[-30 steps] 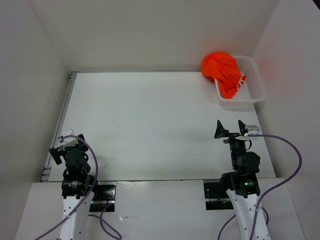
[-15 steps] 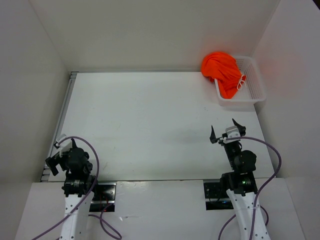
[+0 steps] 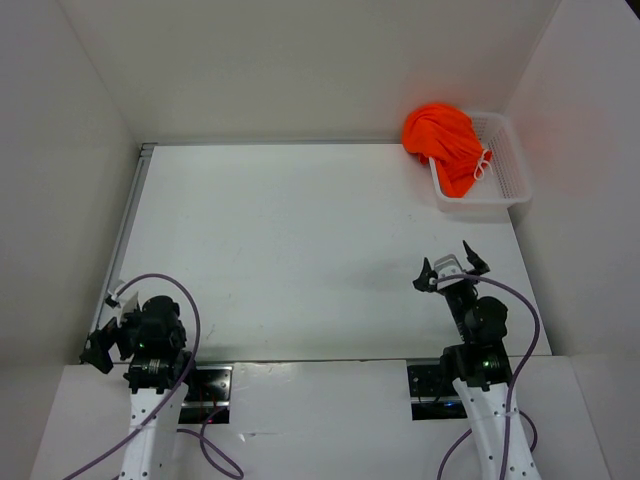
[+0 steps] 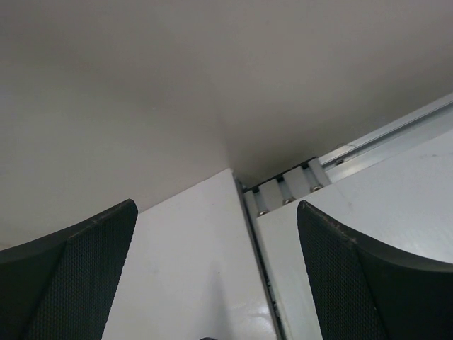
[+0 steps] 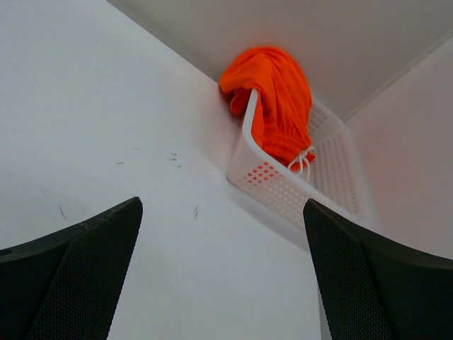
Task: Fold and stack the shorts
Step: Grab the shorts from the pile
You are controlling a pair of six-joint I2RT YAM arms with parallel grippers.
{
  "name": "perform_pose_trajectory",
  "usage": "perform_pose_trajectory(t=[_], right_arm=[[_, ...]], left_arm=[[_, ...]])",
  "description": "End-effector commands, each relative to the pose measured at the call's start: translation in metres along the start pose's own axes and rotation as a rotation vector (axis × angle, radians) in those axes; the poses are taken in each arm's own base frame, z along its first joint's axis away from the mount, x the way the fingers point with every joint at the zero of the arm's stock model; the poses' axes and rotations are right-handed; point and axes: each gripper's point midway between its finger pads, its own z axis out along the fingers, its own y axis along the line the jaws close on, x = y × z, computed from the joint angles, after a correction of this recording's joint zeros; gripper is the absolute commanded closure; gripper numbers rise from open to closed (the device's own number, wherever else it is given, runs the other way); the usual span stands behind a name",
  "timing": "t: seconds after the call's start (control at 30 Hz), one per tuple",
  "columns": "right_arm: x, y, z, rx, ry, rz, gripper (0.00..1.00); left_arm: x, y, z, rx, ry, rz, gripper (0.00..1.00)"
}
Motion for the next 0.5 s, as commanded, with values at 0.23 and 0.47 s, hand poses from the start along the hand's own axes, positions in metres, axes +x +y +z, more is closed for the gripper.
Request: perform_pose_trajectory(t=[0.23, 0.47], right_arm=[[0.017, -0.028, -0.021, 0.138, 0.185, 0.085, 0.01], [-0.012, -0.061, -0.029, 0.245, 0.137, 0.084, 0.01]], left_arm=[[0.005, 0.06, -0.01, -0.293, 0.028, 0.069, 0.0], [0.004, 0.048, -0.007, -0.21, 0.025, 0.075, 0.0]])
